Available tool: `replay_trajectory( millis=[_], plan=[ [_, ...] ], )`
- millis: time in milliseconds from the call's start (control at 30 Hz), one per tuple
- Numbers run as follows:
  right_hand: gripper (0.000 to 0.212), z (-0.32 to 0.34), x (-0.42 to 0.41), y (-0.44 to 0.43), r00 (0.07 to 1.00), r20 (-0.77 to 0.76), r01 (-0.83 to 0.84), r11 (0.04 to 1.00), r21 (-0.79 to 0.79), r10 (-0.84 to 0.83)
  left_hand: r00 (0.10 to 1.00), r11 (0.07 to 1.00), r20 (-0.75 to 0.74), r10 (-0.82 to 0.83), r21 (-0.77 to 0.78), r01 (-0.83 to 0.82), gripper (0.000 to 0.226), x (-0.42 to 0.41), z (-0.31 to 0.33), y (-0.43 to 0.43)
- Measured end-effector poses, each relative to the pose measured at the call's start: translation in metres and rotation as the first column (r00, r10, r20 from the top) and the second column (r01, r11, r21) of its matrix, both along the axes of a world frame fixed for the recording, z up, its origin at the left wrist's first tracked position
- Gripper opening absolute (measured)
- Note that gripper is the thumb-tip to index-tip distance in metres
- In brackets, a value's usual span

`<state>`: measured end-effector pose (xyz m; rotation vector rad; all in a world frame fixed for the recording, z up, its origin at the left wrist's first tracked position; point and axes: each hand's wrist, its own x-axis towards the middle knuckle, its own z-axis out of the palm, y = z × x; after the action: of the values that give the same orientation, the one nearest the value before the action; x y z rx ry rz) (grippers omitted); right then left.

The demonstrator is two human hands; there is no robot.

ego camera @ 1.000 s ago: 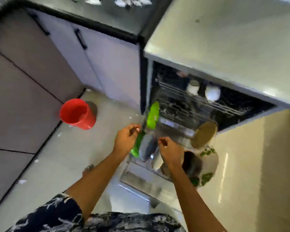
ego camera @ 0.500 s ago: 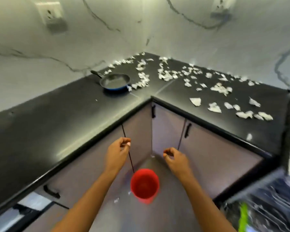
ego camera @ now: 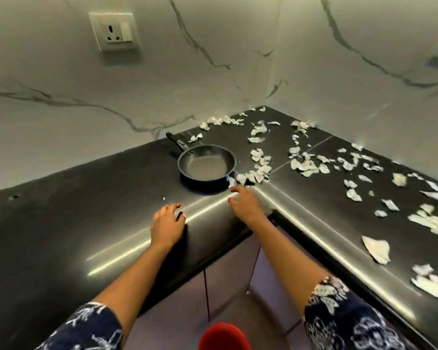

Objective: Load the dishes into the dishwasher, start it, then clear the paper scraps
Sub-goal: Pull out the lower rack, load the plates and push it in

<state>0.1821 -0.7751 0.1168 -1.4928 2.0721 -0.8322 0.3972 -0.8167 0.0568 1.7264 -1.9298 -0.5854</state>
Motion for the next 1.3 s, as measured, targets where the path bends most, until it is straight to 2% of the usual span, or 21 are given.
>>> replay_trajectory(
  millis=[167, 300, 400, 500, 567, 667, 733, 867, 933, 1000, 1067, 1167, 1233, 1300],
  plan=[
    [0.042, 0.004, -0.045, -0.127, 0.995, -0.094, -0.036, 0.999, -0.010, 0.035, 0.990, 0.985, 0.102, 0.098, -0.149, -0.083, 0.033, -0.028, -0.016, -0.049],
    [0.042, -0.002, -0.057, -0.172, 0.995, -0.080, -0.058, 0.998, 0.039, 0.061, 0.986, 0.983, 0.089, 0.142, -0.129, -0.130, 0.038, -0.032, -0.019, -0.052],
    [0.039, -0.012, -0.049, -0.169, 0.989, -0.147, -0.014, 1.000, 0.024, 0.018, 0.985, 0.986, -0.085, 0.148, -0.062, -0.154, 0.039, -0.028, -0.016, -0.057],
    [0.036, -0.020, -0.029, -0.141, 0.980, -0.197, -0.049, 0.996, -0.068, 0.035, 0.911, 0.979, -0.358, 0.203, 0.072, -0.190, 0.044, -0.033, 0.001, -0.068],
    [0.031, -0.022, -0.017, -0.127, 0.968, -0.242, -0.092, 0.992, -0.092, 0.067, 0.869, 0.963, -0.416, 0.267, 0.151, -0.224, 0.052, -0.035, 0.015, -0.079],
    [0.025, -0.012, -0.013, -0.133, 0.975, -0.219, -0.060, 0.992, -0.107, 0.036, 0.891, 0.945, -0.325, 0.317, 0.184, -0.269, 0.072, -0.025, 0.028, -0.098],
    [0.027, -0.007, -0.015, -0.151, 0.989, -0.143, -0.057, 0.991, -0.121, 0.040, 0.907, 0.944, -0.278, 0.316, 0.189, -0.271, 0.073, -0.015, 0.033, -0.108],
    [0.045, -0.004, -0.003, -0.177, 0.943, -0.206, -0.256, 0.966, 0.047, 0.260, 0.912, 0.944, -0.272, 0.308, 0.211, -0.255, 0.073, 0.014, 0.038, -0.125],
    [0.042, -0.006, 0.009, -0.174, 0.917, -0.266, -0.284, 0.955, 0.084, 0.296, 0.923, 0.946, -0.242, 0.299, 0.203, -0.253, 0.067, 0.033, 0.035, -0.135],
    [0.034, -0.009, 0.023, -0.164, 0.900, -0.340, -0.277, 0.960, 0.032, 0.271, 0.930, 0.950, -0.222, 0.292, 0.181, -0.255, 0.058, 0.052, 0.032, -0.146],
    [0.029, -0.009, 0.032, -0.154, 0.888, -0.386, -0.275, 0.961, -0.013, 0.249, 0.911, 0.945, -0.265, 0.315, 0.172, -0.277, 0.051, 0.067, 0.032, -0.154],
    [0.023, -0.003, 0.028, -0.167, 0.915, -0.355, -0.242, 0.965, -0.102, 0.192, 0.863, 0.935, -0.368, 0.347, 0.210, -0.286, 0.049, 0.076, 0.031, -0.154],
    [0.036, 0.001, 0.016, -0.192, 0.858, -0.460, -0.275, 0.961, -0.040, 0.227, 0.821, 0.930, -0.444, 0.360, 0.245, -0.275, 0.049, 0.075, 0.024, -0.148],
    [0.058, 0.006, 0.005, -0.216, 0.699, -0.605, -0.327, 0.923, 0.204, 0.381, 0.770, 0.923, -0.514, 0.378, 0.278, -0.268, 0.047, 0.071, 0.016, -0.142]
  ],
)
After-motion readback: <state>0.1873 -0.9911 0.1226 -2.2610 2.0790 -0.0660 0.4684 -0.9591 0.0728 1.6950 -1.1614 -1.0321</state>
